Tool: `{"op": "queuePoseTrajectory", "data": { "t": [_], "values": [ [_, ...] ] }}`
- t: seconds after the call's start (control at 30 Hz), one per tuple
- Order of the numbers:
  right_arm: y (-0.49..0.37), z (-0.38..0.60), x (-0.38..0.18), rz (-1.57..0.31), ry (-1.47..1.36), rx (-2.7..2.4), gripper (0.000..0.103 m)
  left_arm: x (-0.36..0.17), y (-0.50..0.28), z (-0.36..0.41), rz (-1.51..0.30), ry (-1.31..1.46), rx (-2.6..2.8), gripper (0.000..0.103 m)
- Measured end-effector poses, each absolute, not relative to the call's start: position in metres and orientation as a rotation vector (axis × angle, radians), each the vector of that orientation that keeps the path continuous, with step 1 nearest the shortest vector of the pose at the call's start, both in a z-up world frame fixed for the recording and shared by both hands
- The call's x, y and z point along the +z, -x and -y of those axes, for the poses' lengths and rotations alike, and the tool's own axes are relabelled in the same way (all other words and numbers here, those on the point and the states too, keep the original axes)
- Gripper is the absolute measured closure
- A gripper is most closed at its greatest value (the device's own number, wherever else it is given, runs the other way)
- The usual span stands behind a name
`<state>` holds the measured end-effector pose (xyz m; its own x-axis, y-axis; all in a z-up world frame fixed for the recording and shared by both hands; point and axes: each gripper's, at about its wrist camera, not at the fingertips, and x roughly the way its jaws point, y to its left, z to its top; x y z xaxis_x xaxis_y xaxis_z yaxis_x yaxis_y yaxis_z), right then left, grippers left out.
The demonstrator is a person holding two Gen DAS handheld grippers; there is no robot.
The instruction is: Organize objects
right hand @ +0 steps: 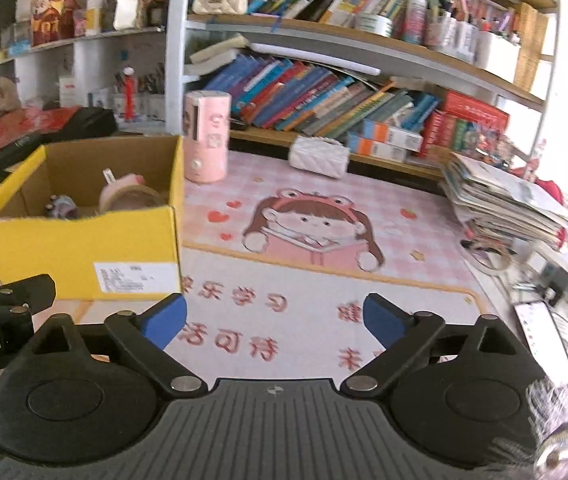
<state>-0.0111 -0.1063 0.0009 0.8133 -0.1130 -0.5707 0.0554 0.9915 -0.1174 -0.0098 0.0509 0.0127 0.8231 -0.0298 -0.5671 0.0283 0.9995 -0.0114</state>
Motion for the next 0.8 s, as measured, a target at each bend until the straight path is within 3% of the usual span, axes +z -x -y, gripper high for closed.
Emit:
{"op": "queuePoseTrajectory", "data": {
  "t": [0.8],
  "values": [
    [0.03, 0.121, -0.022, -0.723, 0.116, -0.263, 0.0, 0.0, 0.013, -0.017, -0.678, -0.051, 0.001, 0.001]
  ]
}}
